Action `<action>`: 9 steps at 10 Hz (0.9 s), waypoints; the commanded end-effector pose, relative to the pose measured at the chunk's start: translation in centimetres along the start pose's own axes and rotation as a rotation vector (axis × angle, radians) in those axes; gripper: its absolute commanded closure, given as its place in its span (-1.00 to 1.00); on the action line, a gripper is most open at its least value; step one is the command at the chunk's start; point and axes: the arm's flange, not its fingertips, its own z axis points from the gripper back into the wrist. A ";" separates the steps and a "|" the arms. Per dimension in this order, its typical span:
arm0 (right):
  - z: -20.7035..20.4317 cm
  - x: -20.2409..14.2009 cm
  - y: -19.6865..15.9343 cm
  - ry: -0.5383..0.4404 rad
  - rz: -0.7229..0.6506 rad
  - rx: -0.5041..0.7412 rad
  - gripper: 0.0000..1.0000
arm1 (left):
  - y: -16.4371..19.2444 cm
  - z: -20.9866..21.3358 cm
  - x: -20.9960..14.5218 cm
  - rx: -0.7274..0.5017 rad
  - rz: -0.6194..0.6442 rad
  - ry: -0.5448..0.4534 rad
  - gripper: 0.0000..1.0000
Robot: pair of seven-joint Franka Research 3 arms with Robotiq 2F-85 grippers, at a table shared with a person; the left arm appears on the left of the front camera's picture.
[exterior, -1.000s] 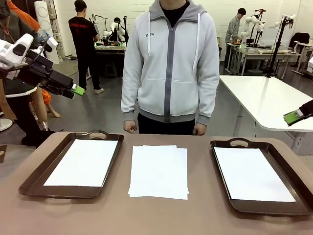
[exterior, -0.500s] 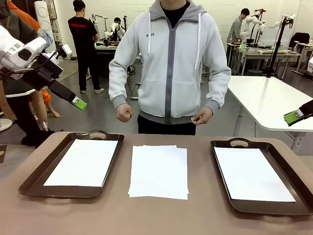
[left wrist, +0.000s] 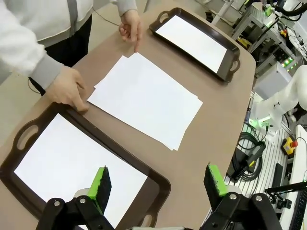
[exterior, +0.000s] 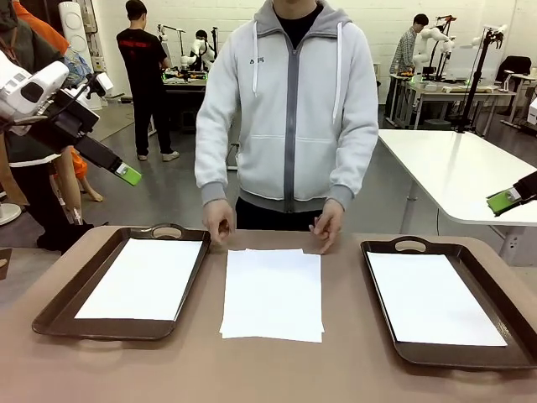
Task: Sort the A4 documents.
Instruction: Receive the A4 Paper.
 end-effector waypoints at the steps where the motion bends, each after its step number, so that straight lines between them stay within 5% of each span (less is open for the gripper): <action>1: -0.1 0.0 -0.1 -0.004 0.005 0.009 -1.00 | -0.2 0.1 0.2 -0.034 -0.042 -0.020 -1.00; 9: -0.1 0.0 -0.1 -0.004 0.005 0.009 -1.00 | 0.0 0.0 0.0 0.000 0.000 0.000 -1.00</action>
